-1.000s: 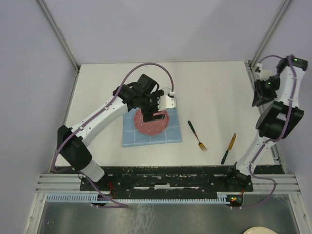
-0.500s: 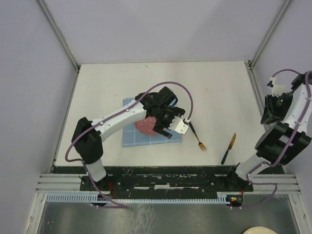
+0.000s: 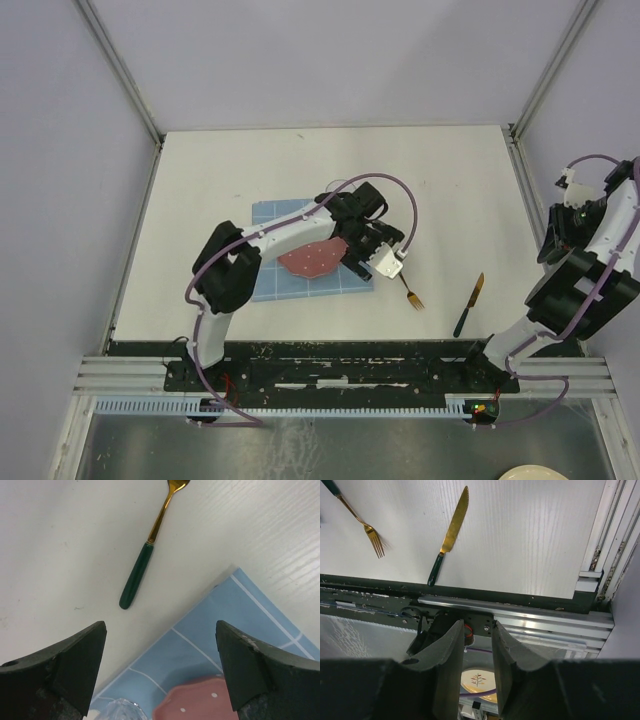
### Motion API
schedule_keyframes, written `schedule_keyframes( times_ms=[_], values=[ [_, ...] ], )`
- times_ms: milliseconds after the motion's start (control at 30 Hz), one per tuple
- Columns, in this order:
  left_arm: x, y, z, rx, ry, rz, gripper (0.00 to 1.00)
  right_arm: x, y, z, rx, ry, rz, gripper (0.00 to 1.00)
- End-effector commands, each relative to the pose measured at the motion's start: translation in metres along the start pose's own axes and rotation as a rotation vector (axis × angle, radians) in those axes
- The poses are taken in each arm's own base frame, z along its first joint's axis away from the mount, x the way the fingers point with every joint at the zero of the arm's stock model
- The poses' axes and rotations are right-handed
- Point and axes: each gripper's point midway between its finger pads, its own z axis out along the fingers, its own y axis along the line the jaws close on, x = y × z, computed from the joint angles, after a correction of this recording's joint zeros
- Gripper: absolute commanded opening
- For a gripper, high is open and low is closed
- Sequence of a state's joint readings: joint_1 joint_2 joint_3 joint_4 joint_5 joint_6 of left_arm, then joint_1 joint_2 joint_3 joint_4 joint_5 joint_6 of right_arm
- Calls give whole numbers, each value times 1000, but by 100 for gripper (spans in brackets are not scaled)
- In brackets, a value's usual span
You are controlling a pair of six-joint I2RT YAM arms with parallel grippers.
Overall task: Set the dinner table for one person
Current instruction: Pick up the fork at the center of the board.
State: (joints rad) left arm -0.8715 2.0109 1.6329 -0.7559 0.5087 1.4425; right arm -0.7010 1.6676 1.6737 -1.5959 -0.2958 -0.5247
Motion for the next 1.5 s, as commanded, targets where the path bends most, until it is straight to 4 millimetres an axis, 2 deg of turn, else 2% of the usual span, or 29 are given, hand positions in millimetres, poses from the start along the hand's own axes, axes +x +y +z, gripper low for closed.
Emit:
schedule_keyframes(
  times_ms=[0,233,500,700,867,967,1033,1233,1333,1467],
  values=[
    [-27,33,11,-45,-76,175,95,-7,-5,-8,5,-35,14,36],
    [-35,42,35,-11,-106,222,92,2,-15,-7,1,-27,44,35],
    [-39,28,54,64,-141,233,89,10,-25,-16,9,-44,76,35],
    [-32,15,68,103,-151,207,89,12,-26,-25,0,-59,103,35],
    [-28,12,79,116,-163,179,87,20,-25,-34,15,-52,106,35],
    [-24,15,87,110,-165,182,86,24,-25,-43,25,-50,104,35],
    [-17,13,102,125,-169,160,86,25,-27,-49,37,-51,105,35],
    [-10,22,117,108,-163,152,84,26,-28,-56,59,-58,116,34],
    [-10,25,119,106,-163,152,76,26,-23,-55,43,-65,129,34],
    [-10,15,115,147,-159,156,57,25,-22,-52,30,-66,135,34]
  ],
)
